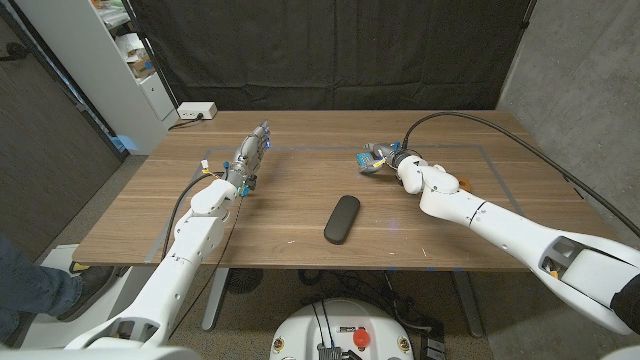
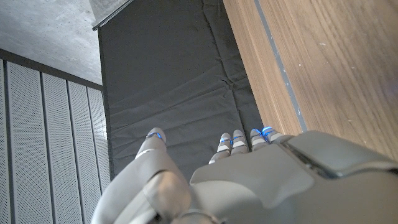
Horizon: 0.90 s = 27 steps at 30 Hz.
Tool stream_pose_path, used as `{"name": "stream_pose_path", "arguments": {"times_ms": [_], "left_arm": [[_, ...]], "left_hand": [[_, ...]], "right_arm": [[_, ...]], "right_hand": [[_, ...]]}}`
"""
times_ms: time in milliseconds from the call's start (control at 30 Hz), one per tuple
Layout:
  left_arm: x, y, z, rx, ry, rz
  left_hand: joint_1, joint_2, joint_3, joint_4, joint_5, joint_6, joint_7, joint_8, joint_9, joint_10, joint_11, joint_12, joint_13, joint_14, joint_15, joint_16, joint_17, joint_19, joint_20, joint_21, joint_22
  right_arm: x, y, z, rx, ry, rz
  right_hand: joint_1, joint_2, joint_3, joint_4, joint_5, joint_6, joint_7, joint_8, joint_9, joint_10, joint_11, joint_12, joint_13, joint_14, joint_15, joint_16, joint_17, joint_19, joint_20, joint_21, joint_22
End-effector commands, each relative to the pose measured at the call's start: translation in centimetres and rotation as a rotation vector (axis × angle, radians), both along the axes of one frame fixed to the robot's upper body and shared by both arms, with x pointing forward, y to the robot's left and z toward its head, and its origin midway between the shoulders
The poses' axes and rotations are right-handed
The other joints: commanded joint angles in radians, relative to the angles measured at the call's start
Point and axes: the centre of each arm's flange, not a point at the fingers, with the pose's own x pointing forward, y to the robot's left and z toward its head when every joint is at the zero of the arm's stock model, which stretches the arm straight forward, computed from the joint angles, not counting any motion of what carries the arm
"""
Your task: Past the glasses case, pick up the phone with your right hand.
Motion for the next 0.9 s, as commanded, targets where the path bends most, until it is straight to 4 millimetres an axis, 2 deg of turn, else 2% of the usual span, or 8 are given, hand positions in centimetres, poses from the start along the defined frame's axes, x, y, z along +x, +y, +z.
{"name": "stream_pose_path", "arguments": {"times_ms": [33, 300, 433, 533, 667, 733, 800, 900], "left_arm": [[0.36, -0.36, -0.05, 0.006, 0.007, -0.007], [0.41, -0.67, -0.15, 0.011, 0.012, -0.007], [0.37, -0.91, -0.08, 0.012, 0.010, -0.009], [0.31, -1.05, 0.01, 0.014, 0.008, -0.008], [0.27, -1.19, 0.07, 0.015, 0.008, -0.010], [0.26, -1.24, 0.06, 0.017, 0.009, -0.009], [0.31, -1.27, 0.01, 0.019, 0.011, -0.011], [0.35, -1.29, -0.09, 0.017, 0.015, -0.010]], "left_hand": [[0.007, 0.004, 0.002, -0.009, -0.003, -0.001, 0.002, 0.000, 0.005, -0.009, 0.000, 0.001, 0.005, 0.002, 0.008, 0.001, 0.002, -0.028, 0.007, -0.001, 0.005], [0.007, 0.004, 0.002, -0.010, -0.004, -0.001, 0.001, -0.001, 0.005, -0.009, -0.001, 0.001, 0.005, 0.000, 0.007, 0.001, 0.003, -0.028, 0.009, -0.001, 0.006], [0.007, 0.005, 0.001, -0.010, -0.004, -0.001, 0.001, 0.000, 0.005, -0.009, -0.001, 0.002, 0.005, 0.000, 0.007, 0.001, 0.003, -0.030, 0.010, -0.001, 0.006], [0.007, 0.005, 0.001, -0.010, -0.004, -0.001, 0.001, -0.001, 0.005, -0.009, -0.001, 0.002, 0.005, -0.001, 0.007, 0.001, 0.003, -0.030, 0.010, -0.001, 0.006], [0.007, 0.005, 0.001, -0.011, -0.004, -0.002, 0.001, -0.001, 0.005, -0.010, -0.001, 0.001, 0.005, -0.002, 0.007, 0.001, 0.003, -0.030, 0.011, -0.001, 0.006], [0.007, 0.005, 0.001, -0.011, -0.004, -0.001, 0.002, -0.001, 0.005, -0.011, -0.001, 0.001, 0.005, -0.002, 0.007, 0.000, 0.003, -0.030, 0.011, -0.001, 0.006], [0.007, 0.005, 0.001, -0.011, -0.004, -0.001, 0.001, -0.001, 0.005, -0.010, -0.001, 0.001, 0.005, -0.003, 0.007, 0.000, 0.003, -0.030, 0.011, -0.001, 0.006], [0.007, 0.006, 0.001, -0.012, -0.004, -0.002, 0.002, -0.001, 0.005, -0.012, -0.001, 0.001, 0.005, -0.003, 0.007, 0.001, 0.003, -0.032, 0.012, -0.001, 0.006]], "right_arm": [[0.56, -0.14, -0.25, 0.009, 0.027, -0.006], [0.56, -0.43, -0.49, 0.020, 0.042, -0.005], [0.55, -0.48, -0.49, 0.020, 0.042, -0.009], [0.53, -0.50, -0.50, 0.017, 0.037, -0.010], [0.55, -0.50, -0.53, 0.014, 0.024, -0.023], [0.55, -0.45, -0.60, 0.006, 0.006, -0.042], [0.59, -0.40, -0.62, 0.006, -0.003, -0.055], [0.62, -0.29, -0.70, 0.000, -0.020, -0.070]], "right_hand": [[0.012, -0.001, 0.001, 0.006, 0.005, 0.005, -0.002, 0.001, 0.005, 0.003, 0.000, 0.000, 0.005, 0.012, -0.001, 0.006, 0.002, 0.021, 0.001, 0.011, 0.002], [0.015, 0.001, 0.003, 0.011, 0.010, 0.021, 0.003, 0.008, 0.005, 0.023, 0.003, 0.008, 0.006, 0.032, -0.004, 0.014, 0.003, 0.057, 0.018, 0.021, 0.003], [0.023, 0.003, 0.006, 0.013, 0.014, 0.045, 0.005, 0.015, 0.006, 0.048, 0.012, 0.015, 0.006, 0.060, -0.006, 0.022, 0.002, 0.107, 0.040, 0.032, 0.003], [0.028, 0.004, 0.007, 0.014, 0.016, 0.063, 0.007, 0.021, 0.006, 0.062, 0.014, 0.018, 0.006, 0.074, -0.010, 0.026, 0.002, 0.133, 0.039, 0.037, 0.003], [0.038, 0.004, 0.010, 0.015, 0.018, 0.099, 0.012, 0.031, 0.007, 0.091, 0.011, 0.024, 0.007, 0.106, -0.025, 0.034, 0.003, 0.185, 0.007, 0.045, 0.004], [0.055, 0.009, 0.016, 0.013, 0.021, 0.147, 0.014, 0.044, 0.008, 0.131, 0.009, 0.032, 0.007, 0.149, -0.038, 0.047, 0.005, 0.235, -0.029, 0.051, 0.004], [0.079, 0.021, 0.027, 0.012, 0.024, 0.185, 0.013, 0.051, 0.008, 0.169, -0.009, 0.038, 0.008, 0.201, -0.061, 0.063, 0.009, 0.286, -0.068, 0.057, 0.005], [0.100, 0.044, 0.037, 0.018, 0.023, 0.226, 0.000, 0.058, 0.009, 0.229, -0.032, 0.049, 0.009, 0.275, -0.089, 0.092, 0.023, 0.351, -0.097, 0.068, 0.007]]}}
